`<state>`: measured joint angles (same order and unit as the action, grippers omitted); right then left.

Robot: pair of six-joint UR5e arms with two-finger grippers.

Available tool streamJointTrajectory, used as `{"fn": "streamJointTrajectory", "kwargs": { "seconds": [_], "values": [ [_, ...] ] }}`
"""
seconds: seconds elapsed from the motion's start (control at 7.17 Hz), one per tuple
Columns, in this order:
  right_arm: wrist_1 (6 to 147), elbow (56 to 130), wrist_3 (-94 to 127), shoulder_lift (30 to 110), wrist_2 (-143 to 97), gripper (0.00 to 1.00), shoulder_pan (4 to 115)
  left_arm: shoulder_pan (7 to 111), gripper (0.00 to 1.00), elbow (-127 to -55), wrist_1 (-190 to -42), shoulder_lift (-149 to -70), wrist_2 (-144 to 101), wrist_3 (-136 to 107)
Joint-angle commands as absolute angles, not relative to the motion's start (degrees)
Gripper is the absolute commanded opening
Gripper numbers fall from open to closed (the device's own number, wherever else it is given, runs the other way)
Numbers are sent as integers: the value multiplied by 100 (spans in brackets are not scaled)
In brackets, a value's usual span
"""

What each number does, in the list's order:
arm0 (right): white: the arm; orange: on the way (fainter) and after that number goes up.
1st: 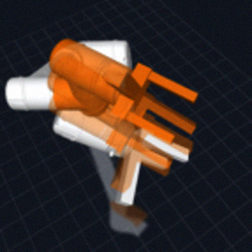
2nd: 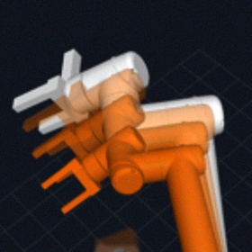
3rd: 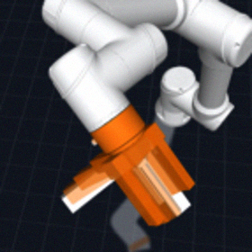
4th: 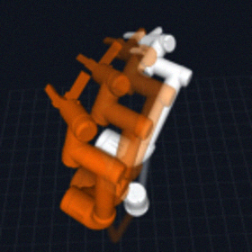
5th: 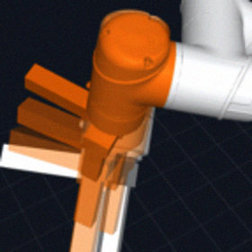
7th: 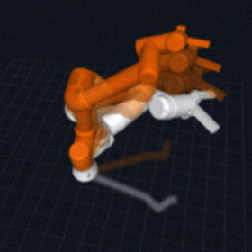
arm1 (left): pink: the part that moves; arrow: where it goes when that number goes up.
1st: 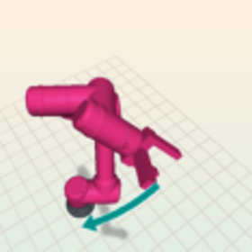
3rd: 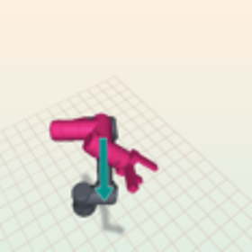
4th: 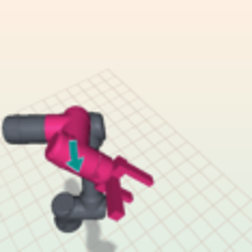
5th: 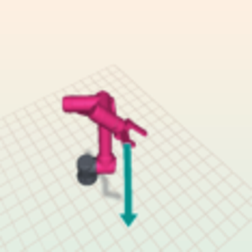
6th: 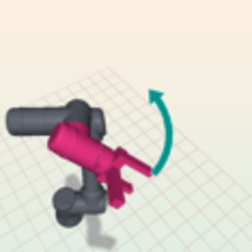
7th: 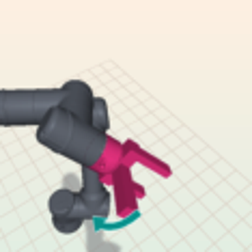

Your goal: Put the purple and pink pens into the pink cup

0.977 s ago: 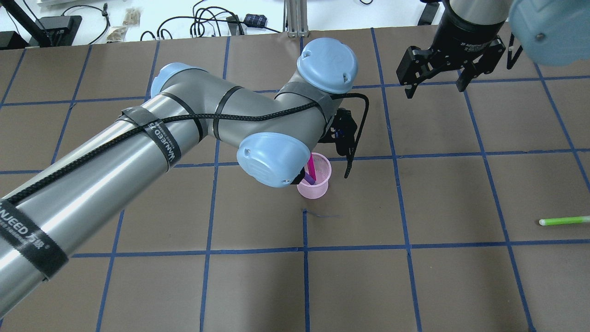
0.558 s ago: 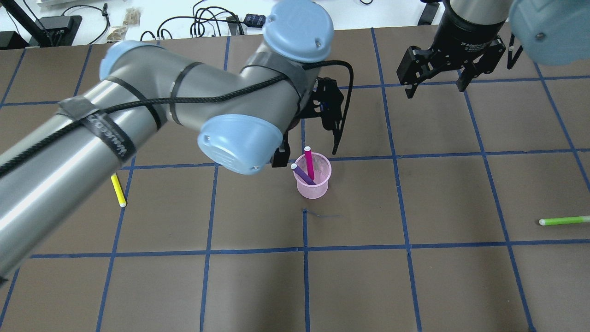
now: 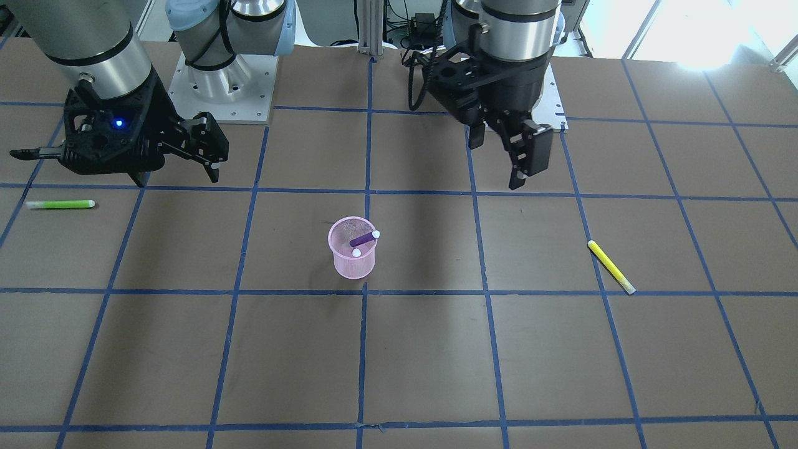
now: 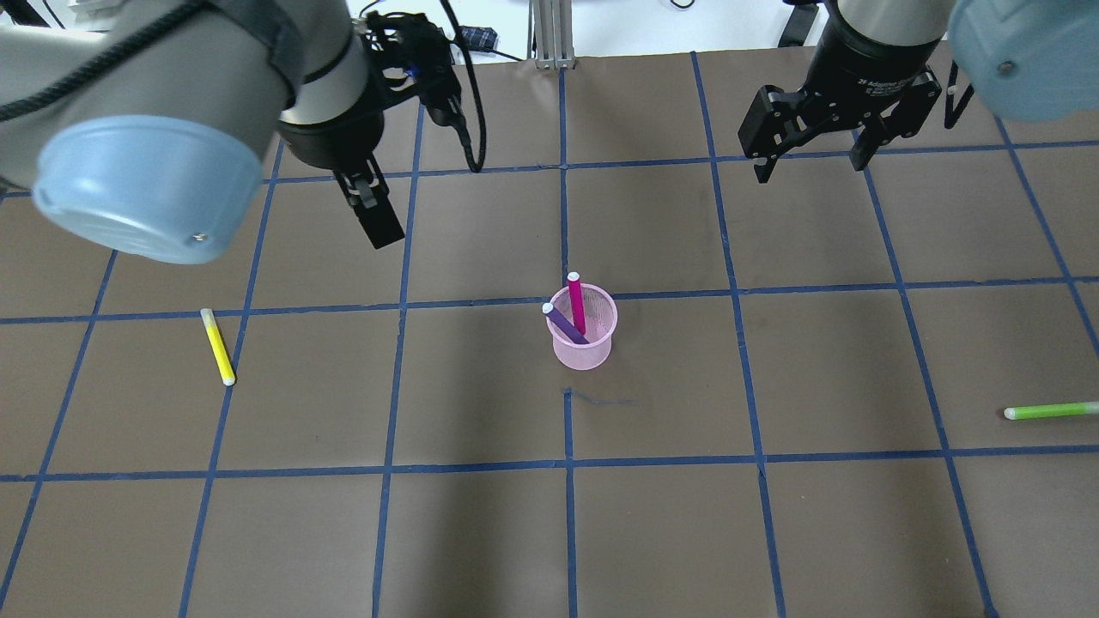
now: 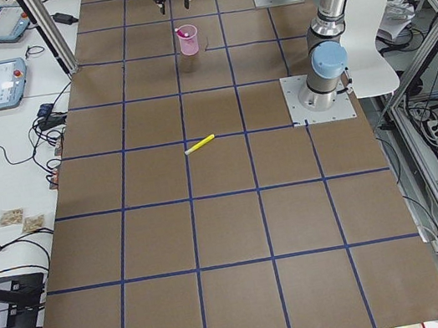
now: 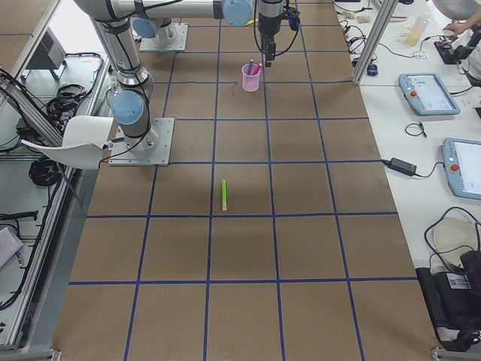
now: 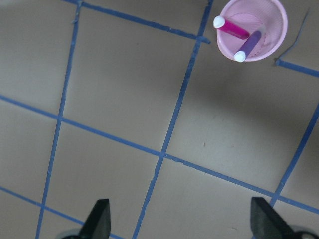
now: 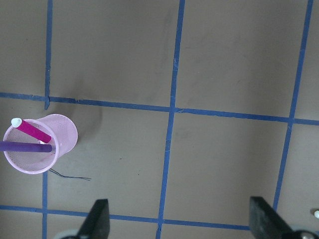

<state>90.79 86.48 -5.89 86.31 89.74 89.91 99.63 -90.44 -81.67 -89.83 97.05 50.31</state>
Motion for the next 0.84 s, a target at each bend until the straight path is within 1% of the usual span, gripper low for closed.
{"fn": "streamJointTrajectory", "kwargs": {
  "seconds": [0.0,0.42,0.7],
  "values": [
    [9079,8657,-580,8631,8965,100,8991,9441,98,-9193,-8201,-8658,9554,3577],
    [9079,8648,-571,8640,8974,100,8991,9307,99,-9228,-8200,-8587,9431,1386],
    [9079,8648,-571,8648,8982,100,9000,9325,100,-9229,-8200,-8596,9413,1038]
  ]
}}
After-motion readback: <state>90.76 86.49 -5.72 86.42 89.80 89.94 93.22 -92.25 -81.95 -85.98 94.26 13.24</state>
